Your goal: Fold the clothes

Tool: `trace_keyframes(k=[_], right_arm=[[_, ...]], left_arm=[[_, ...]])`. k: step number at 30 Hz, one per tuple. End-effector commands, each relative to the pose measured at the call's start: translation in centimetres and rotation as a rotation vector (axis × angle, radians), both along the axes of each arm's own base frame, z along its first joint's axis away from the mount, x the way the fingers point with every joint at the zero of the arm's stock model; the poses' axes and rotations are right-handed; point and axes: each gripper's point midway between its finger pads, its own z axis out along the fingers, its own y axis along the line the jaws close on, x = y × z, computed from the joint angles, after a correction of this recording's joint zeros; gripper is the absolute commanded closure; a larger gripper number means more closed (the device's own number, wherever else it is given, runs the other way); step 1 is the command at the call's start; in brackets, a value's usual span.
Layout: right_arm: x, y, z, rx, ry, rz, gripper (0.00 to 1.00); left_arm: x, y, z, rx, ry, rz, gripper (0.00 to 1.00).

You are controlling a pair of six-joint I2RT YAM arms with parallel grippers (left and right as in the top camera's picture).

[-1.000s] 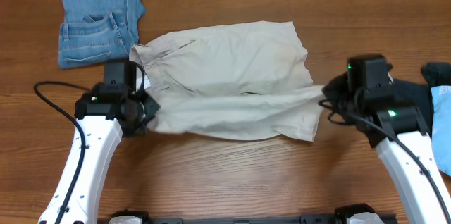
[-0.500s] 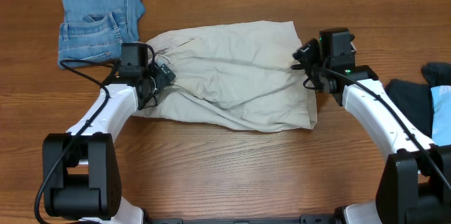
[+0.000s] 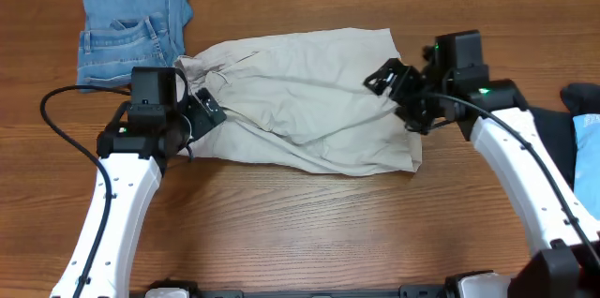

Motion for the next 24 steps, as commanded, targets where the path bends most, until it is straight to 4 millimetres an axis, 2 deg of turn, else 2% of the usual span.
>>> trace_keyframes(k=[1,3,5,8,12,17,21,24], right_arm=[[-2.2,4.8,-2.1,0.086,0.082,0.161,0.00],[-3.4,7.5,-3.5,0.094,0.170,0.152,0.00],[-3.6,8.7,-4.7,0.070,0.220,0.098,0.00],[-3.3,10.0,-6.4,0.073,0.261,0.063,0.00],[-2.2,10.5,-9.2,0.073,0.294,0.038,0.00],[-1.0,11.2,-9.0,0.098,0.241,0.041,0.00],[-0.2,12.6,-8.6,0.128,0.196,0.050,0.05],[-0.4,13.4,-9.9,0.115,0.218,0.034,0.15]], left_arm=[[0.1,0.2,-1.0,0.021,0.041,-0.015,0.00],[0.0,0.2,-1.0,0.019,0.043,-0.017,0.00],[-0.3,0.2,-1.2,0.019,0.058,-0.017,0.00],[-0.9,0.2,-1.5,0.021,0.084,-0.018,0.00],[-1.1,0.2,-1.6,0.021,0.094,-0.017,0.00],[-1.1,0.2,-1.6,0.021,0.093,-0.018,0.00],[-1.1,0.1,-1.6,0.016,0.094,-0.020,0.00],[-1.1,0.1,-1.6,0.017,0.096,-0.020,0.00]])
